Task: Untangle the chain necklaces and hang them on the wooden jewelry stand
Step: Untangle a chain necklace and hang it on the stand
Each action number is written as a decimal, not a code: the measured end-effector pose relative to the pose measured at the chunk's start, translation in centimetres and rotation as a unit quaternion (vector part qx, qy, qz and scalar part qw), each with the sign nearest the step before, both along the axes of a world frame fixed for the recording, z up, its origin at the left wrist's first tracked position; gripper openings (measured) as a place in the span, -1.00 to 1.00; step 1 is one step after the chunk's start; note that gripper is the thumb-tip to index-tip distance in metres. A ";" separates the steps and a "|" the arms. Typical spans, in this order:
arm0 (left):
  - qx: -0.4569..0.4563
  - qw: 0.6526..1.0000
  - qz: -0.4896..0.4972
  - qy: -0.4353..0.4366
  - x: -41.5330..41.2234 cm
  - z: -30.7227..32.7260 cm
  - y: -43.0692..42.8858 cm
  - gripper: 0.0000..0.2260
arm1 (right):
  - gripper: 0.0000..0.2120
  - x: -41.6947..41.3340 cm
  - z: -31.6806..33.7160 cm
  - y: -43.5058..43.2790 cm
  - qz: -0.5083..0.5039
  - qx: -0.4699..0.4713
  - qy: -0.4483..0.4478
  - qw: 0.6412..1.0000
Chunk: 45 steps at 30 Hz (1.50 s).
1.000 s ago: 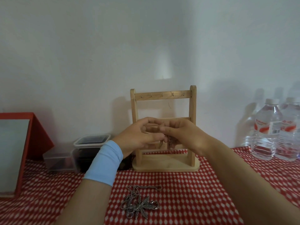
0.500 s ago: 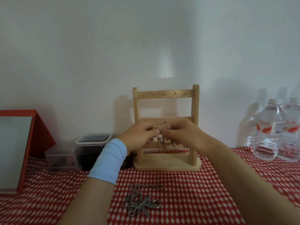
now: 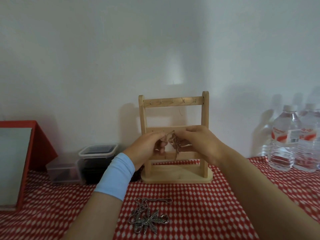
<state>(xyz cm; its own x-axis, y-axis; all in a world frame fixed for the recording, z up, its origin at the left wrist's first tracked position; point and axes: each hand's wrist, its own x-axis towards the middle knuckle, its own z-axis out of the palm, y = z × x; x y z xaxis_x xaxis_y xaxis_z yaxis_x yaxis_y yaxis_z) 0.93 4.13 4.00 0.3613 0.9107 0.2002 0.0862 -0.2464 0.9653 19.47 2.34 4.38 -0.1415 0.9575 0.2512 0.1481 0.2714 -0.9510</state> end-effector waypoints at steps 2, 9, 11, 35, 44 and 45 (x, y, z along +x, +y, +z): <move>-0.012 0.996 0.016 -0.086 0.2 0.1 0.1 -0.71 | -0.79 0.2 0.2 -0.2 0.034 -0.001 -0.024 0.999; -0.035 0.981 0.044 -0.183 -0.5 0.4 0.2 -0.75 | -0.75 0.7 0.3 -0.3 0.092 -0.038 -0.080 0.992; -0.052 0.978 0.035 -0.199 -0.3 0.3 0.2 -0.78 | -0.69 0.1 0.4 0.0 0.086 -0.060 0.047 0.993; 0.120 0.978 0.109 0.130 0.0 1.7 -1.2 -0.79 | -0.67 -0.7 0.5 -0.5 0.026 -0.027 0.148 0.988; 0.171 0.959 0.116 0.194 -0.7 1.8 -1.3 -0.94 | -0.63 -0.3 0.0 0.2 0.064 -0.021 0.142 0.988; 0.172 0.957 0.112 0.202 -0.9 1.8 -1.3 -0.93 | -0.60 -0.3 -0.1 0.3 0.061 -0.023 0.140 0.988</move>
